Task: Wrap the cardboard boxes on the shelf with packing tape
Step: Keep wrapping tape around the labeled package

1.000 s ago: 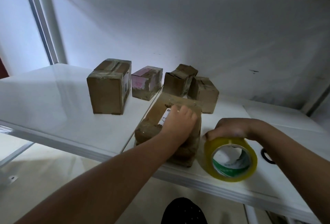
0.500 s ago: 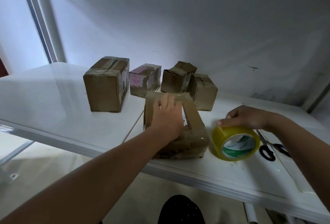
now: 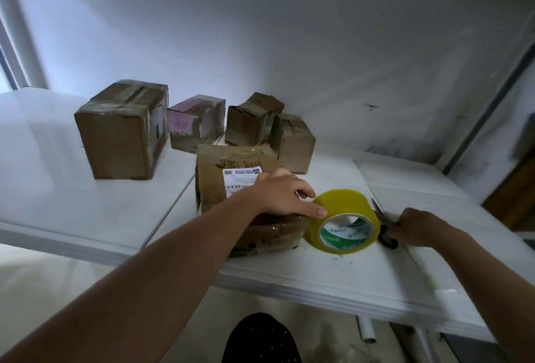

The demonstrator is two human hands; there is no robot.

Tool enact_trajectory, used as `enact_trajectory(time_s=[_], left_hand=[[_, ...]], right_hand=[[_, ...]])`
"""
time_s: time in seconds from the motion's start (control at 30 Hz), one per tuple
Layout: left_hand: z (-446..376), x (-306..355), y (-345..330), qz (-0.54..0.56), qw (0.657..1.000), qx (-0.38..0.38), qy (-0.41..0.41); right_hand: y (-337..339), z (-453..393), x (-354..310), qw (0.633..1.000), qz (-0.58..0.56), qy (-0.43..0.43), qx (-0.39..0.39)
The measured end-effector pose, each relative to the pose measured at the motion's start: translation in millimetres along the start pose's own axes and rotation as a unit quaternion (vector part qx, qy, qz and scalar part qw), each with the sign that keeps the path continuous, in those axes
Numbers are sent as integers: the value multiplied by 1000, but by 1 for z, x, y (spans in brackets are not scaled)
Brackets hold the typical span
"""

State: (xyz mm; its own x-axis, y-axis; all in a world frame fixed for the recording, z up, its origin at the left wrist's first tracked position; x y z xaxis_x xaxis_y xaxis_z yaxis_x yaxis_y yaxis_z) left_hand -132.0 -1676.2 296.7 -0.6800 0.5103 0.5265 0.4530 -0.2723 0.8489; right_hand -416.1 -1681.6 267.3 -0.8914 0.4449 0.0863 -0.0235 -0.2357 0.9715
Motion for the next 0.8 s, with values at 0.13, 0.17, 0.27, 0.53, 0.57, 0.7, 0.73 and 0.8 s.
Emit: enact_trajectory(time_s=[0.13,0.17,0.27,0.53,0.57,0.7,0.73,0.8], left_hand=[[3,-3,-2,4,1000,24,16],[3,-3,-2,13,999,25,23],[2,-1,-1,6,999,7,30],[0,3,2,-9,997,-53,59],[-1,3,3,-3,996,-57,63],[-5,5,1,60,992,-90,65],[-7,7,0,71,990,-106,62],[-9,8,-1,71,988,-127,59]], right_hand=[[-7,1,6,999,-10,-30,33],[-7,2,6,999,-20,-32,35],[-4,6,7,998,-42,-15,48],[32,30,-3,886,-451,66,-87],[46,40,-12,865,-483,99,-96],[85,92,-52,787,-534,240,-195],[85,104,-58,770,-530,260,-241],[74,126,-65,749,-490,281,-347]])
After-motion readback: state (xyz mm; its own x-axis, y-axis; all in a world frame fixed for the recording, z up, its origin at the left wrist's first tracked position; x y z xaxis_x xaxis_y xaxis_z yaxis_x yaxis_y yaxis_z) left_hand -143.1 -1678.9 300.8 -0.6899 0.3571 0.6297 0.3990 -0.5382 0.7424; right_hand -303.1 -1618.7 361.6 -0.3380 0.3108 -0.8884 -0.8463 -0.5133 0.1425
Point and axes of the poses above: each hand's wrist, its own z-axis away from the middle knuckle, its own y-axis out of the back of the hand, x = y × z, the point moved 7 cm from there along -z, towards the middle knuckle, and after that the axes turned 10 degrees about -y, right-handed, at the moved point
